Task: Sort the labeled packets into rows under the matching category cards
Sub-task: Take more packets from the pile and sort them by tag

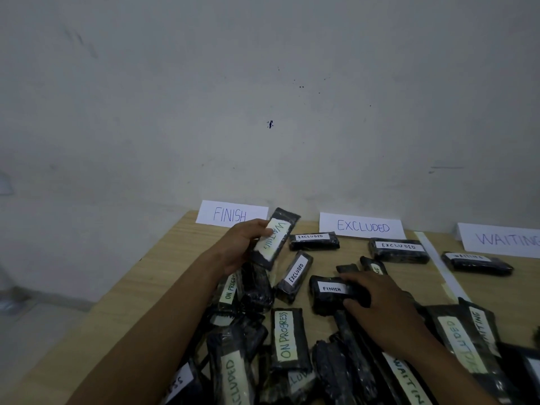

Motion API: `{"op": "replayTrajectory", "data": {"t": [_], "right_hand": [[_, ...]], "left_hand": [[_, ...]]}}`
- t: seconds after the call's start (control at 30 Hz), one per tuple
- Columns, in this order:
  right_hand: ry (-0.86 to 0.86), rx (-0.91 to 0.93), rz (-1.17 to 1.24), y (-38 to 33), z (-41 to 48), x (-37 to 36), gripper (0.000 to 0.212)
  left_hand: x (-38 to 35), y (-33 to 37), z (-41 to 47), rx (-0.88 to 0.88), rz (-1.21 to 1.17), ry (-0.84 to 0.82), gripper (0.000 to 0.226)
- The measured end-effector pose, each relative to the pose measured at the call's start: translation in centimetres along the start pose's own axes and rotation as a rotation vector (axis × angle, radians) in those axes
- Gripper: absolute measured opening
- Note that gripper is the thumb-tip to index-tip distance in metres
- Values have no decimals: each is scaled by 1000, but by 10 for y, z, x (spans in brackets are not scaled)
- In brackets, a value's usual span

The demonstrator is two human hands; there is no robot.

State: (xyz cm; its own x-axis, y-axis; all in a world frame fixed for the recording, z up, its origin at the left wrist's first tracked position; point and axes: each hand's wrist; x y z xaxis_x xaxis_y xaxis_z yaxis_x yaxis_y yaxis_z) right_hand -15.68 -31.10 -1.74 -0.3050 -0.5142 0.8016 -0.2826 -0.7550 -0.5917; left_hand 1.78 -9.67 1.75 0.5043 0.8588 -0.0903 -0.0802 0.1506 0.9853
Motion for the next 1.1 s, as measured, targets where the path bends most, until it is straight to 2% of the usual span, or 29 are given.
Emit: {"op": "replayTrajectory", "data": {"t": [0.1, 0.2, 0.33, 0.4, 0.5, 0.63, 0.7, 0.8, 0.93, 1.1], "right_hand": [[-3, 0, 5, 0, -1, -1, 44], [-16, -21, 48, 0, -1, 0, 43], [86, -97, 408, -6, -1, 9, 41], [137, -101, 582, -10, -1, 17, 39], [97, -103, 743, -13, 3, 26, 31], [67, -141, 900, -9, 12, 41, 26], [62, -199, 999, 0, 13, 58, 23], [98, -320, 1065, 26, 15, 94, 23], [229, -448, 971, 85, 27, 146, 20], [402, -719, 840, 181, 59, 204, 24]], "left_hand": [[-6, 1, -2, -20, 32, 22, 8], [-19, 3, -8, -23, -55, 7, 23], [-45, 7, -19, -50, -109, -12, 49], [-60, 9, -24, -74, -110, -47, 40], [-82, 10, -29, -62, -184, -90, 28], [-108, 7, -34, -55, -230, -191, 51], [-119, 4, -33, -93, -113, -238, 57], [-138, -4, -29, -183, 157, -337, 52], [-171, -22, -19, -406, 590, -532, 40], [-206, -52, -17, -557, 861, -712, 34]]}}
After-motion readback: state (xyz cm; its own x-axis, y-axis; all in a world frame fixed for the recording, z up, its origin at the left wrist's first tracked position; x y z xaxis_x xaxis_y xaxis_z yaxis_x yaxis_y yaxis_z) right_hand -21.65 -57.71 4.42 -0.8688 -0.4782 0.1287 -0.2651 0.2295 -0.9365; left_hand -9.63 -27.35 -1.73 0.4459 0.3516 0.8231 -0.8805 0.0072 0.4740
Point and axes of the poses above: each hand's wrist, its own z-axis towards the middle knuckle, its own x-axis out of the back of the hand, y = z × x, and after that the axes turned 15 degrees about -x, right-handed
